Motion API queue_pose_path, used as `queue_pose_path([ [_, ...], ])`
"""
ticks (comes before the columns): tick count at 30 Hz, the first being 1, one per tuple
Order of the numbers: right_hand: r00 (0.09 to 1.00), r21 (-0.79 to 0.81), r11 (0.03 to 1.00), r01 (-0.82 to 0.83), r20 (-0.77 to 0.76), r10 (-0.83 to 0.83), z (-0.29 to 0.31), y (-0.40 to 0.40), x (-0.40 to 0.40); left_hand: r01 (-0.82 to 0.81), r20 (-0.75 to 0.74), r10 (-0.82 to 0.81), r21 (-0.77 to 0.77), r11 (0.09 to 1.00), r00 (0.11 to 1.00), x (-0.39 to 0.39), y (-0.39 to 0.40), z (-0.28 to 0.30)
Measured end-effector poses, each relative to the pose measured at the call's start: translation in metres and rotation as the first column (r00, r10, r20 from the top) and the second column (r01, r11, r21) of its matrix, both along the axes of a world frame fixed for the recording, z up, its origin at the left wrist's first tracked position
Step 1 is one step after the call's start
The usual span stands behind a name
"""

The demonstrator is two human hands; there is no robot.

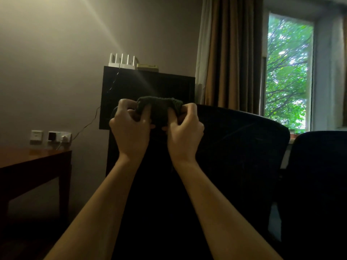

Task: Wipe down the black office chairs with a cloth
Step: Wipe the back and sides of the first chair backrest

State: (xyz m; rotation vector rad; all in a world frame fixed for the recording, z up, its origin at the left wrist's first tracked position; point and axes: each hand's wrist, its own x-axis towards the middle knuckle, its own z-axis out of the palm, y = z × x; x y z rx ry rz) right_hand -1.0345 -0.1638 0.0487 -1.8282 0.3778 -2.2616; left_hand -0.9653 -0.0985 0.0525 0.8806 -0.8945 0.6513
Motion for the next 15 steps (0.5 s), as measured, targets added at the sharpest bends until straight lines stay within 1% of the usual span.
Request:
queue_pose_path([
  [5,0.992,0.022,0.997,-0.076,-0.095,0.078,0.002,0.010,0.010,-0.056,-0.012,0.057,0.026,0.998,0.998,0.011,0.006,-0.003],
  [9,0.977,0.032,0.994,-0.102,-0.185,0.106,0.001,0.020,0.021,-0.082,-0.099,0.087,0.054,0.995,0.991,0.027,0.010,-0.002],
  [11,0.977,0.020,0.998,-0.060,-0.204,0.063,0.003,0.023,0.020,-0.064,-0.124,0.071,0.060,0.996,0.990,0.029,0.010,-0.001],
  [15,0.985,0.015,0.999,-0.044,-0.164,0.046,0.008,0.018,0.005,0.049,-0.113,-0.040,0.085,0.995,0.993,0.016,0.009,0.002],
])
